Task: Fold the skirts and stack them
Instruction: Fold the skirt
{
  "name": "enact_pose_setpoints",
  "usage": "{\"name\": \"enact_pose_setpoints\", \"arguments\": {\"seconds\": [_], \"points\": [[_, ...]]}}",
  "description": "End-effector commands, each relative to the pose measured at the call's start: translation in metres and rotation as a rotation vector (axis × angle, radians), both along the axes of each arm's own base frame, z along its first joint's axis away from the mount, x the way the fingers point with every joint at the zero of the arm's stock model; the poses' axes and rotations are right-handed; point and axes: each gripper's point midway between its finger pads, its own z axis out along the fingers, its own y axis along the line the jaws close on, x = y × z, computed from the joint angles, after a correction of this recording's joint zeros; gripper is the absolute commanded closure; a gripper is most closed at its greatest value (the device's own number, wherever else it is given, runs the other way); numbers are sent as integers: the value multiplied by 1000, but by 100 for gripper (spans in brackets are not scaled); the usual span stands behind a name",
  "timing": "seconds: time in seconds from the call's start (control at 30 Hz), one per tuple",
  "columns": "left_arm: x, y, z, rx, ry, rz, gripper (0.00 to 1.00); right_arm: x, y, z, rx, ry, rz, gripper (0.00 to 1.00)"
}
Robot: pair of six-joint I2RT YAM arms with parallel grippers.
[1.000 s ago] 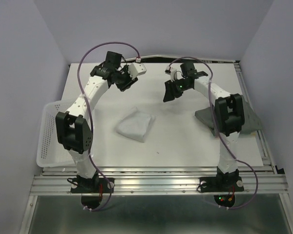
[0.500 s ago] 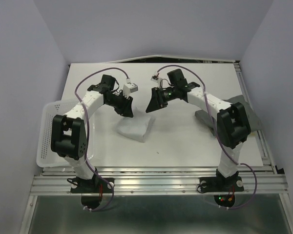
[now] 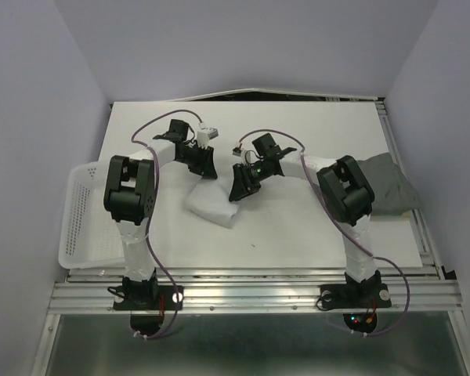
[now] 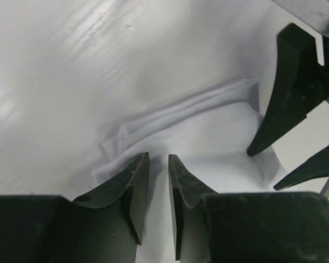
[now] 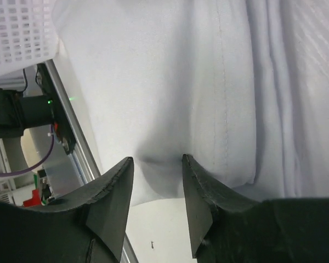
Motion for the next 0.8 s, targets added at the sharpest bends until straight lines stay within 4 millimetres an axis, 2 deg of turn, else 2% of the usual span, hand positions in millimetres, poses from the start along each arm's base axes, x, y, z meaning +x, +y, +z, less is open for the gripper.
{"name": "enact_pose_setpoints", "arguments": {"seconds": [0.0, 0.13, 0.17, 0.2, 0.27, 0.3, 0.33, 0.4, 0.43, 0.47, 0.5, 0.57, 0.6, 0.67, 0.77], "points": [[38, 4, 15, 2, -76, 82, 67, 26, -15, -21, -113, -136, -42, 53], [35, 7, 21, 16, -102, 63, 64, 55, -50, -35, -237, -213, -99, 53], [32, 8, 25, 20, -98, 57, 63, 56, -52, -33, -246, -224, -98, 53], [30, 8, 37, 17, -125, 46, 62, 61, -57, -23, -243, -248, -109, 53], [20, 11, 47, 27, -147, 19, 61, 63, -60, -8, -244, -286, -109, 52], [15, 11, 68, 15, -194, 7, 60, 64, -60, 11, -225, -320, -115, 51], [9, 11, 75, 13, -209, -8, 60, 62, -59, 23, -208, -328, -112, 50], [-11, 14, 94, 5, -252, -46, 60, 52, -53, 47, -146, -314, -97, 48], [-20, 12, 99, -17, -252, -60, 60, 44, -48, 70, -84, -308, -87, 47], [-34, 11, 95, -36, -225, -67, 60, 38, -46, 79, -53, -295, -80, 47], [-48, 5, 108, -95, -216, -79, 60, 30, -44, 85, -23, -270, -69, 47], [-67, -2, 109, -165, -156, -76, 61, 17, -39, 95, 36, -206, -61, 48], [-82, -10, 103, -219, -93, -70, 61, 3, -38, 97, 81, -151, -28, 49], [-94, -20, 95, -245, -44, -77, 62, -11, -36, 98, 128, -68, -7, 50], [-108, -37, 74, -244, 9, -107, 63, -30, -40, 73, 123, 37, 17, 51]]}}
